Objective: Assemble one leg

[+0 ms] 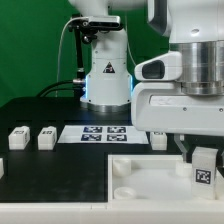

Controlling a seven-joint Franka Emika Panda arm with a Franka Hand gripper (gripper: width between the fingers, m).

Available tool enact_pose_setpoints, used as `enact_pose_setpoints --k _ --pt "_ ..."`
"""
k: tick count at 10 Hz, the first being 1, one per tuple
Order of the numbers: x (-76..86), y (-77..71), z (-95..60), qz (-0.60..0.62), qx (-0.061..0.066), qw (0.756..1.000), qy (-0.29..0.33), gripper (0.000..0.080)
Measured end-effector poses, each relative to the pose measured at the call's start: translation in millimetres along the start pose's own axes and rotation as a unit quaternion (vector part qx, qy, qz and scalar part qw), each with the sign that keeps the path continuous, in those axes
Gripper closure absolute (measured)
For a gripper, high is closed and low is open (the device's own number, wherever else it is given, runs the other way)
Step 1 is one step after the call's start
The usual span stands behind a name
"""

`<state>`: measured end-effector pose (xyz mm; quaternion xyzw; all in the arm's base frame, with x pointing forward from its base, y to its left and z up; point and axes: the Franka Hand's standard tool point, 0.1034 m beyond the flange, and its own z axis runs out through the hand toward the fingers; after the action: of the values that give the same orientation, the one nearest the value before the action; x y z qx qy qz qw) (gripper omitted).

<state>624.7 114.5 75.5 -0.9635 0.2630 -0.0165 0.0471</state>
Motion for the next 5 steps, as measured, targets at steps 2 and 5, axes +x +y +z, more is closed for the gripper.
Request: enact_pose_setpoints --k 2,5 --pt "-2.0 -1.5 1.4 0.246 0.0 0.969 0.004 0.0504" --pt "-0.8 0.5 -0.1 0.441 0.018 0.897 -0.01 0.0504"
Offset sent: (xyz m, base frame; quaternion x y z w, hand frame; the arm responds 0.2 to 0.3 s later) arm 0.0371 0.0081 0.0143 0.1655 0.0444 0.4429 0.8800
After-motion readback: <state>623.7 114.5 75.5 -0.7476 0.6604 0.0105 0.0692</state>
